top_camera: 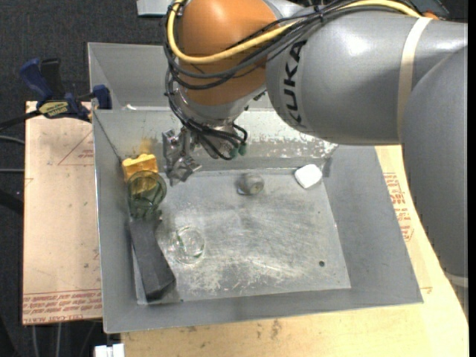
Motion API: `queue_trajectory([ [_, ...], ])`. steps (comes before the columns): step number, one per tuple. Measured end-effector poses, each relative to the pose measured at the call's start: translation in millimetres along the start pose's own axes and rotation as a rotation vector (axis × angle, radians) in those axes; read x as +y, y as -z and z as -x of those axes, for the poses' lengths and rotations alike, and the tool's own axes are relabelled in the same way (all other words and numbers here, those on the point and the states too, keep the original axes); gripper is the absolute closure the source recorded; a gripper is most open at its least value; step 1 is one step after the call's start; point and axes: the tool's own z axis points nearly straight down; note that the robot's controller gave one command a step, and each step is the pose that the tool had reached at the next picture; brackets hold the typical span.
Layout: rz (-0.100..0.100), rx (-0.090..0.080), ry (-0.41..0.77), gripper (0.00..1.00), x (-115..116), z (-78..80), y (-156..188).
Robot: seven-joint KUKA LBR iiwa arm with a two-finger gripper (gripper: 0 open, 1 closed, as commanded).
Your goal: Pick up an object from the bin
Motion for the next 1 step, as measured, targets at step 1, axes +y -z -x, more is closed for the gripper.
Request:
queue_trajectory([
  [1, 0.000, 0.000, 0.002, 1.00, 0.0, 0.0, -0.2],
])
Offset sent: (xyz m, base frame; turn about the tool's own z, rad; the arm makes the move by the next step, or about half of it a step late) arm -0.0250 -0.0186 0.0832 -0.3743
